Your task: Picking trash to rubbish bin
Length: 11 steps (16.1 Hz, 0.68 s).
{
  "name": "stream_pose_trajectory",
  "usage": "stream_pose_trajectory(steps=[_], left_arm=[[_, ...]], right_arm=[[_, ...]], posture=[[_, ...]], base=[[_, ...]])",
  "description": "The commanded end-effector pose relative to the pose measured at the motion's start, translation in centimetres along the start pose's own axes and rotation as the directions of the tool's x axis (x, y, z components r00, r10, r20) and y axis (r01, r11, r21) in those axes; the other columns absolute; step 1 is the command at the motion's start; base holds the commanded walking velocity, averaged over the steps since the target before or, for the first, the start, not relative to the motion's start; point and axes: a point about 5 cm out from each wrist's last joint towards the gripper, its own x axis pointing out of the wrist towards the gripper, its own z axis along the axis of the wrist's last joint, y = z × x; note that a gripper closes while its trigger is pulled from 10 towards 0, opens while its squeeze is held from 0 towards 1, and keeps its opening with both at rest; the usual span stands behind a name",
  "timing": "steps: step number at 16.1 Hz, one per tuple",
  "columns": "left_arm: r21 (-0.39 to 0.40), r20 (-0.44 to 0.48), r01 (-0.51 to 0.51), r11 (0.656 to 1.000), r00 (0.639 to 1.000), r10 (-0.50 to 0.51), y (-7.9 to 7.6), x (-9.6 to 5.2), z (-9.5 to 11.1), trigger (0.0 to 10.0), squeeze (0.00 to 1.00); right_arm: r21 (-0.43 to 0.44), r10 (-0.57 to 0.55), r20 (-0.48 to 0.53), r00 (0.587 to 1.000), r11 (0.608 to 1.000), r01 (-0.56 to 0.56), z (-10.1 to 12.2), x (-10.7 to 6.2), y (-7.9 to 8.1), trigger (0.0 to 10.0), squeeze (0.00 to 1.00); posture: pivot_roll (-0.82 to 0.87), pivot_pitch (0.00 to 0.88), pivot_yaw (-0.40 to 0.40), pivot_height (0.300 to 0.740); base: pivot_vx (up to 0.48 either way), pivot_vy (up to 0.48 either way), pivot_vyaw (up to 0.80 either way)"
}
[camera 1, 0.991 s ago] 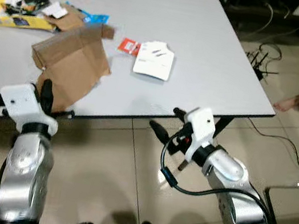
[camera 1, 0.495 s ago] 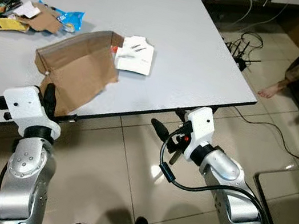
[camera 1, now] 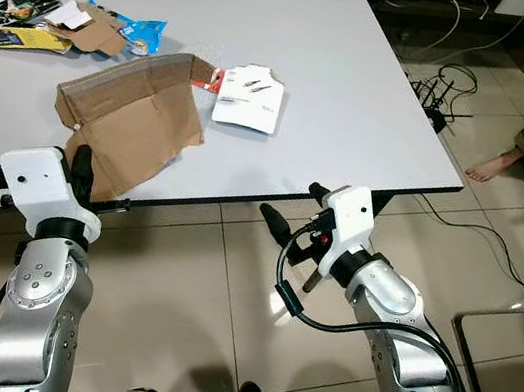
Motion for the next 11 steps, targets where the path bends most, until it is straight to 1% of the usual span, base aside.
stream_pose_trajectory(steps=[1, 3, 6, 7, 10, 11], left_arm=[[-0.003, 0.012, -0.011, 1.000, 1.000, 0.011, 0.2, -0.2, 0.5, 10.0, 0.00], [-0.002, 0.014, -0.012, 1.000, 1.000, 0.012, 0.3, -0.1, 0.7, 10.0, 0.00], [-0.001, 0.030, -0.023, 1.000, 0.999, 0.023, 0.9, 0.2, 1.5, 10.0, 0.00], [0.012, 0.032, -0.029, 1.000, 0.999, 0.029, 1.3, 0.3, 1.7, 10.0, 0.00], [0.010, 0.032, -0.034, 0.999, 0.999, 0.033, 1.6, 0.4, 1.8, 10.0, 0.00], [0.008, 0.032, -0.032, 0.999, 0.999, 0.032, 1.7, 0.4, 1.9, 10.0, 0.00]], right_arm=[[0.000, -0.023, 0.009, 1.000, 1.000, 0.023, 0.1, 0.0, -0.5, 10.0, 1.00], [0.002, -0.023, 0.021, 1.000, 1.000, 0.023, 0.2, 0.1, -0.4, 10.0, 1.00], [0.009, -0.029, 0.044, 0.999, 1.000, 0.029, 0.4, 0.5, -0.3, 10.0, 1.00], [0.010, -0.030, 0.045, 0.999, 1.000, 0.029, 0.4, 0.6, -0.3, 10.0, 1.00], [0.008, -0.023, 0.051, 0.998, 1.000, 0.023, 0.4, 0.8, -0.1, 10.0, 1.00], [0.004, -0.021, 0.058, 0.998, 1.000, 0.021, 0.5, 0.8, 0.0, 10.0, 1.00]], posture=[[-0.05, 0.165, -0.014, 0.740], [-0.05, 0.165, -0.014, 0.740], [-0.03, 0.170, -0.009, 0.740], [-0.03, 0.170, -0.009, 0.740], [-0.02, 0.174, -0.010, 0.740], [-0.02, 0.174, -0.010, 0.740]], base=[[0.000, 0.000, 0.00], [0.000, 0.000, 0.00], [0.000, 0.000, 0.00], [0.000, 0.000, 0.00], [0.000, 0.000, 0.00], [0.266, 0.000, 0.00]])
